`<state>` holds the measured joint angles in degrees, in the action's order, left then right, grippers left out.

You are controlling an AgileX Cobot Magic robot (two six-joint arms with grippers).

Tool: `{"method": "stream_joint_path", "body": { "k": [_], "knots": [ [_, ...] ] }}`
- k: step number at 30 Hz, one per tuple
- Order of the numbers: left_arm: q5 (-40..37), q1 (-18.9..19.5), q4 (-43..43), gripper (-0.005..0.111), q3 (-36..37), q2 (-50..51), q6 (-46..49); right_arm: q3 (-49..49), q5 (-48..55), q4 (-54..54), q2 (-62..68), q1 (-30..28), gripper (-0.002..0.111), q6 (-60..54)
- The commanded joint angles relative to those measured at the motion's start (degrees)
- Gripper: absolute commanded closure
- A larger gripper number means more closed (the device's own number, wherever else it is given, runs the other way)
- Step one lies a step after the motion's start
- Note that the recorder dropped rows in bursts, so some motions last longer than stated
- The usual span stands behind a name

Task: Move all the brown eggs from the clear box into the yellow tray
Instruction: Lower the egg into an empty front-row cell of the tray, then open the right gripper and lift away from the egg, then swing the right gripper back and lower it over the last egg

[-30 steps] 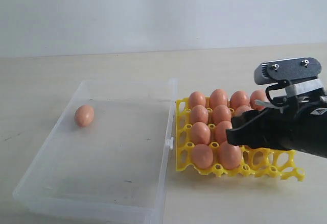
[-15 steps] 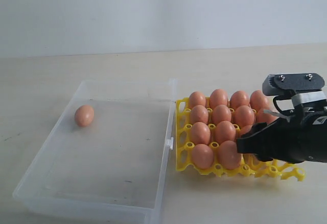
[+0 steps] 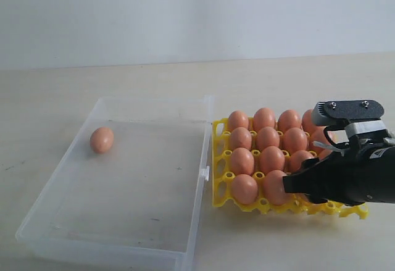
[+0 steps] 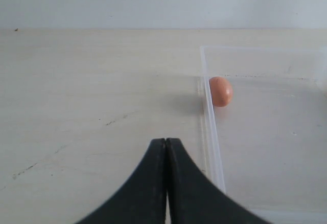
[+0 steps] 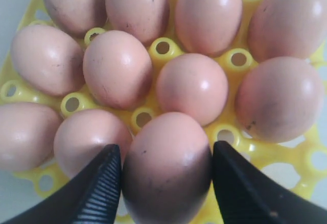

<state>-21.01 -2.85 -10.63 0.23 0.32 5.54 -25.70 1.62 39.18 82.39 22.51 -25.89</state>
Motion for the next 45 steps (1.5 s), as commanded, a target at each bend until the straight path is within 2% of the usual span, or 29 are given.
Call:
{"method": "stream_joint_path", "body": {
  "k": [1, 4, 11, 15, 25, 30, 37, 45],
  "knots": [
    [0.22, 0.06, -0.14, 0.107, -0.23, -0.32, 0.26, 0.06, -1.30, -0.54, -0.07, -0.32, 0.108, 0.49],
    [0.22, 0.06, -0.14, 0.107, -0.23, -0.32, 0.26, 0.06, -0.90, -0.78, -0.07, -0.32, 0.099, 0.49],
    [0.22, 0.06, -0.14, 0.107, -0.23, -0.32, 0.26, 0.06, -0.90, -0.78, -0.07, -0.32, 0.062, 0.49],
    [0.22, 0.06, -0.14, 0.107, -0.23, -0.32, 0.26, -0.27, -0.75, -0.78, -0.07, -0.32, 0.052, 0.49],
    [0.22, 0.06, -0.14, 0.107, -0.23, -0.32, 0.26, -3.21, 0.16, -0.78, -0.66, -0.32, 0.051, 0.49],
    [0.22, 0.06, -0.14, 0.107, -0.23, -0.32, 0.26, -8.34, 5.35, -0.78, -1.01, 0.40, 0.051, 0.49],
    [0.22, 0.06, -0.14, 0.107, -0.23, -0.32, 0.26, -18.03, 8.19, 0.21, -0.18, 6.92, 0.052, 0.49],
    [0.22, 0.06, -0.14, 0.107, -0.23, -0.32, 0.26, -35.94, 20.85, 0.93, 12.18, 14.14, 0.053, 0.49]
  ]
}}
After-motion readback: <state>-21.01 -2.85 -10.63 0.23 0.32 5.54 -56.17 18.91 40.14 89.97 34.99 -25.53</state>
